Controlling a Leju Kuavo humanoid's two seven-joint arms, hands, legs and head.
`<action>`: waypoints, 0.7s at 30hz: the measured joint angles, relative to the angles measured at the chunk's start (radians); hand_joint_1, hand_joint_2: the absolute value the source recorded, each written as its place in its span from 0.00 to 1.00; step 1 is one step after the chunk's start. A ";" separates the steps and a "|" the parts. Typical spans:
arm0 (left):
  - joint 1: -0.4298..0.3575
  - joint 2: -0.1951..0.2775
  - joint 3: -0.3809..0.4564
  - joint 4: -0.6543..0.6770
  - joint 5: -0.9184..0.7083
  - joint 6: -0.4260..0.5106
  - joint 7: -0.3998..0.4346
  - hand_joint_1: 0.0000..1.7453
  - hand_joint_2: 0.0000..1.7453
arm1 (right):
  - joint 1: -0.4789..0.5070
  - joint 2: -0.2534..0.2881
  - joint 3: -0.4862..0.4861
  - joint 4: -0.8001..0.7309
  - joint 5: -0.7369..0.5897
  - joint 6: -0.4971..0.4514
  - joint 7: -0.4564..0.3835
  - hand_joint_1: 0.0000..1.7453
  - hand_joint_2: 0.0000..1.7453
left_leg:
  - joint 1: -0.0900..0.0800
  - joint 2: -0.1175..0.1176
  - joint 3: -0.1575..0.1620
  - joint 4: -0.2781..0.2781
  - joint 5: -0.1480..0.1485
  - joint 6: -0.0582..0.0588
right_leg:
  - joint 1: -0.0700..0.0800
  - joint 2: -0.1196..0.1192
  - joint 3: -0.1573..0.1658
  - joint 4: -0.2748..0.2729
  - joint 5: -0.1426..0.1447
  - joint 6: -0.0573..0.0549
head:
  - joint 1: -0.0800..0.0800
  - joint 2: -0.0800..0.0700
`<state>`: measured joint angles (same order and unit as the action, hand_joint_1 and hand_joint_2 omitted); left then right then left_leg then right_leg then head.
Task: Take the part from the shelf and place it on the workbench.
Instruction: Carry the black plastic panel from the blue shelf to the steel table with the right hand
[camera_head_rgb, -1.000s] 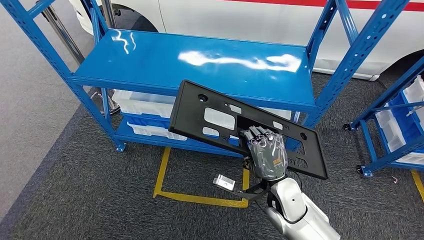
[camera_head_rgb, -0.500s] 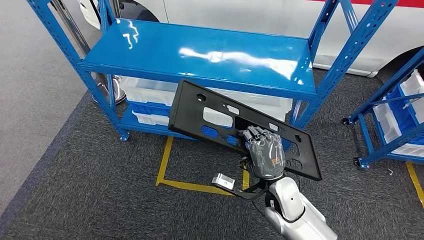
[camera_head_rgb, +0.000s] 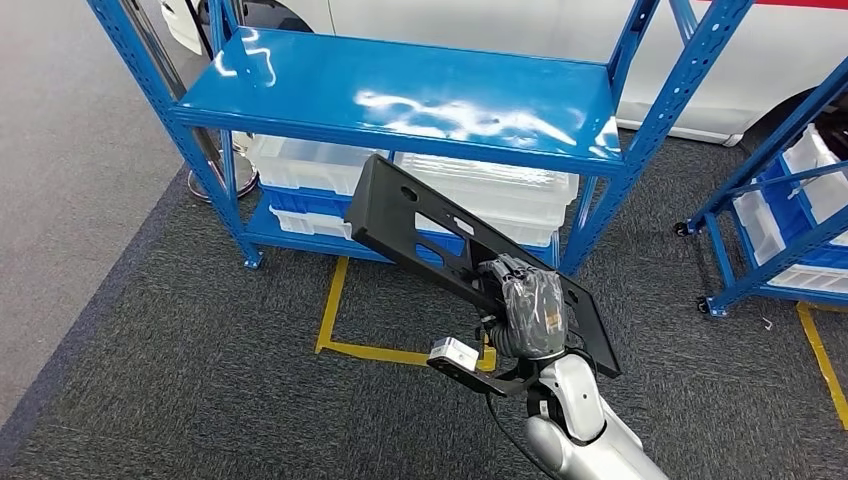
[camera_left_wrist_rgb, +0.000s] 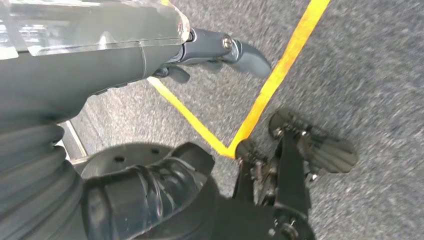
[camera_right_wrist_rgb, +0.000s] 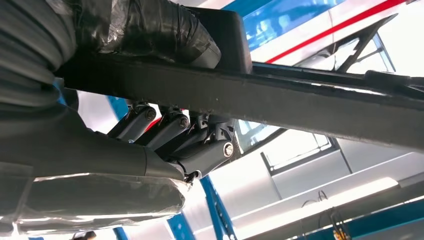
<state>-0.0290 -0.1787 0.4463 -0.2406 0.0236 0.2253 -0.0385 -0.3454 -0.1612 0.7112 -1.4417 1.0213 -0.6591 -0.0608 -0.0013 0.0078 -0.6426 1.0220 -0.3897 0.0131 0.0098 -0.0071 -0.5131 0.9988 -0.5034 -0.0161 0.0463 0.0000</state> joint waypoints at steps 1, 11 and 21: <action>0.000 0.000 0.000 0.001 -0.001 -0.001 -0.002 0.00 1.00 | -0.001 0.001 0.000 0.000 0.001 0.002 -0.001 1.00 1.00 | 0.000 -0.001 -0.006 0.008 -0.017 -0.007 | -0.004 -0.002 -0.005 -0.010 0.015 -0.003 | 0.000 0.000; -0.002 -0.002 -0.005 0.001 -0.005 -0.018 -0.028 0.00 1.00 | 0.013 0.026 0.003 -0.052 -0.535 0.272 -0.173 1.00 1.00 | 0.031 -0.007 0.125 0.085 -0.128 -0.059 | -0.028 -0.008 -0.165 0.035 0.117 0.019 | -0.001 0.000; 0.001 -0.006 -0.021 0.002 -0.006 -0.020 -0.042 0.00 1.00 | 0.044 0.040 0.001 -0.123 -0.825 0.453 -0.225 1.00 1.00 | 0.018 0.001 0.069 -0.005 -0.071 0.021 | -0.032 -0.001 -0.227 0.288 -0.079 0.062 | 0.001 0.000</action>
<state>-0.0283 -0.1844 0.4258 -0.2385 0.0177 0.2056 -0.0808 -0.3015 -0.1208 0.7118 -1.5644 0.1958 -0.2057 -0.2861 0.0172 0.0093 -0.5741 1.0171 -0.4610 0.0339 -0.0218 -0.0081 -0.7403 1.2871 -0.5825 0.0460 0.0473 0.0000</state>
